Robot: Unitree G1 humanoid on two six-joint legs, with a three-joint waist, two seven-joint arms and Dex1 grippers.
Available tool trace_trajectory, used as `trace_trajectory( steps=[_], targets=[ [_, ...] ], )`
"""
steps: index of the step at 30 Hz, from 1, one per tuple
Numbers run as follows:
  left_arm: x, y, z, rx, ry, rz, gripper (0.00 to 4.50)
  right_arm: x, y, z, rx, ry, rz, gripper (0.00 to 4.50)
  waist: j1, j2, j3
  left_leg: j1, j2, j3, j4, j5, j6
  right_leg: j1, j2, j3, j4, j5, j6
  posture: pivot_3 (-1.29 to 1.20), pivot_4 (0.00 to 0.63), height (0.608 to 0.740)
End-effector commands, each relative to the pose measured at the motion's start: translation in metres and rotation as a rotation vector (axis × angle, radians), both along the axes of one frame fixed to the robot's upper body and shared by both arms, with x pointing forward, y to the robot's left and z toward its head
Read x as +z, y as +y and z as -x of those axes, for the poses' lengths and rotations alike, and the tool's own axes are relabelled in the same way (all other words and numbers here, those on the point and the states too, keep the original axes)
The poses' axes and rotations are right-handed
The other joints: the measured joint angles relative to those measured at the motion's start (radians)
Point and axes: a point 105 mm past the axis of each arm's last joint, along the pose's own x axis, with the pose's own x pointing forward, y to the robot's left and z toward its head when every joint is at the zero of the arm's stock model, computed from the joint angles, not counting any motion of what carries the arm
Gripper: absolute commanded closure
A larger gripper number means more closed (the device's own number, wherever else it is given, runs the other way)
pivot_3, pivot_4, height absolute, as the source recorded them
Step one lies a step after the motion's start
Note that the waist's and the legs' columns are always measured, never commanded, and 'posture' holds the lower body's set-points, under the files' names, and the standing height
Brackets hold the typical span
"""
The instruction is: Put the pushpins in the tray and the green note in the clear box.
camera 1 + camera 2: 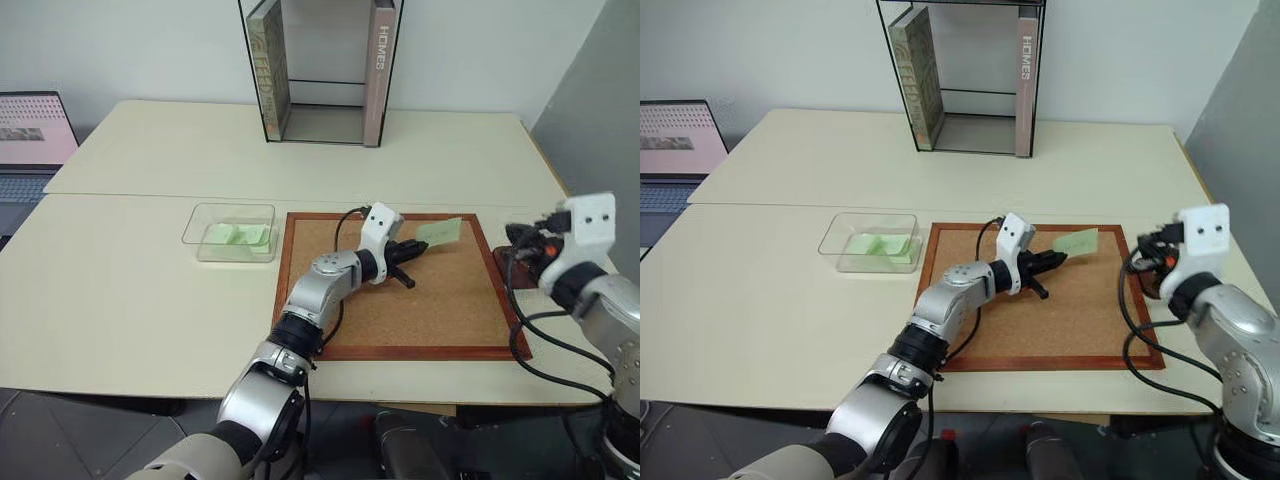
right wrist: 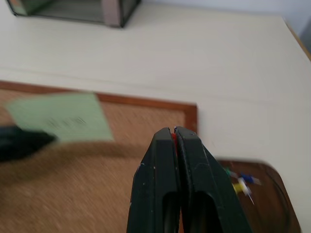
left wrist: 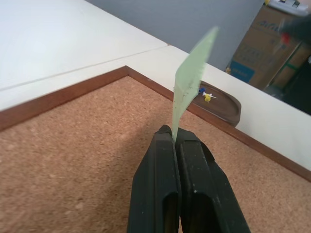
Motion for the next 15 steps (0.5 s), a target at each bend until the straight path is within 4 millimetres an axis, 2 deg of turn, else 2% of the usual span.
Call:
trace_trajectory(
  steps=[1,4,10,15],
  targets=[
    [0.019,0.002,0.005,-0.012,-0.072,0.017,4.47,-0.009,-0.02,-0.003,-0.051,0.017,0.034,4.5,-0.002,0.0,0.0,0.0,0.0,0.001,0.001,0.0,0.0,0.0,0.0,0.0,0.001,0.0,0.0,0.0,0.15,0.74],
    [0.02,0.004,0.008,-0.009,-0.074,0.017,4.47,-0.024,-0.034,-0.009,-0.091,0.053,0.06,4.5,-0.002,0.0,0.0,0.002,0.0,0.001,0.002,0.0,0.0,0.001,0.0,0.001,0.001,0.0,0.001,0.0,0.15,0.74],
    [0.02,0.004,0.009,0.0,-0.073,0.019,4.47,-0.041,-0.052,-0.027,-0.148,0.072,0.076,4.5,-0.002,0.0,0.0,0.002,0.0,0.003,0.002,0.0,0.0,0.001,0.0,0.003,0.001,0.001,0.001,0.0,0.15,0.74],
    [0.023,0.003,0.011,-0.002,-0.079,0.023,4.5,-0.047,-0.061,-0.042,-0.173,0.066,0.062,3.46,-0.002,0.0,0.0,0.002,0.0,0.003,0.001,0.0,0.0,0.001,0.0,0.003,0.0,0.001,0.001,0.0,0.15,0.74]
  ],
)
